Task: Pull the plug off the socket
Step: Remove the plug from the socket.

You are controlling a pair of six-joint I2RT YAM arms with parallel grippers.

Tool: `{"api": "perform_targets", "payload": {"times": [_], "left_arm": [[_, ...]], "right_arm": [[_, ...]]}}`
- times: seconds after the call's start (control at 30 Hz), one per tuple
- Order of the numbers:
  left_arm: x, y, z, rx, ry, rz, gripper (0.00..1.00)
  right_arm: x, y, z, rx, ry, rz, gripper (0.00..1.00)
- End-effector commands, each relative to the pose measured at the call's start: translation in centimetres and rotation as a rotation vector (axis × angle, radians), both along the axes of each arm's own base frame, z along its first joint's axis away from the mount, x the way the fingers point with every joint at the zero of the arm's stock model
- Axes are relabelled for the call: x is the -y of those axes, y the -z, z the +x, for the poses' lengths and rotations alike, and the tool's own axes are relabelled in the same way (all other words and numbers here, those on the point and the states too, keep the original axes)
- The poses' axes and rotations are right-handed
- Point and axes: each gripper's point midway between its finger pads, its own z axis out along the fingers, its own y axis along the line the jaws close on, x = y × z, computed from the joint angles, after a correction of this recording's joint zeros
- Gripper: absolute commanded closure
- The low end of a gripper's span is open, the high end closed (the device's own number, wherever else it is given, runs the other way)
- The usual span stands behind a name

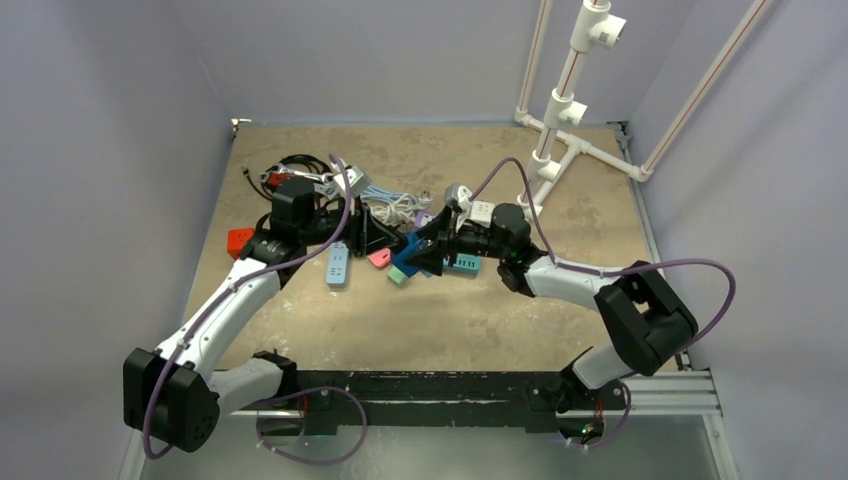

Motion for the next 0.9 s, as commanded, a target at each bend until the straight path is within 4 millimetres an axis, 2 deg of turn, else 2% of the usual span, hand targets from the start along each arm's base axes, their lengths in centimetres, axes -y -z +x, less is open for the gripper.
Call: {"api": "perform_targets", "payload": {"times": [0.0, 0.23, 0.33, 0.43, 0.6, 0.67, 0.8, 0.87], "left_arm": [[-0.9, -0.8, 2.2, -0.026, -0.107, -0.033, 1.0], [-1.1, 1.3, 3.2, -0.111, -0.152, -0.011, 1.0], [-1.2, 1.8, 3.6, -0.139, -0.169, -0.014, 1.0], [-2.1, 2.7, 4.6, -0.184, -0.224, -0.017, 1.0], [-3.5, 4.7, 6.2, -0.276, -0.306, -0.029, 1.0], [-3.7, 5.4, 6.4, -0.297, -0.326, -0.023, 1.0], [-3.7, 6.1, 6.4, -0.322, -0.331, -0.014, 1.0], [-3.7, 6.2, 6.4, -0.327, -0.328, -0.014, 1.0]], "right_arm": [[2.5, 4.2, 4.0, -0.077, 0.231, -0.096, 0.27], [2.7, 5.2, 4.3, -0.107, 0.256, -0.122, 0.14], [2.9, 4.7, 4.5, -0.085, 0.275, -0.116, 0.14], [3.0, 3.5, 4.2, -0.038, 0.294, -0.093, 0.13], [3.6, 2.0, 4.4, -0.009, 0.422, -0.054, 0.11], [3.0, 1.4, 3.9, -0.008, 0.437, -0.012, 0.06], [0.6, 1.1, 2.9, 0.043, 0.441, -0.035, 0.03], [-0.2, 1.9, 3.1, 0.039, 0.455, -0.071, 0.03]]}}
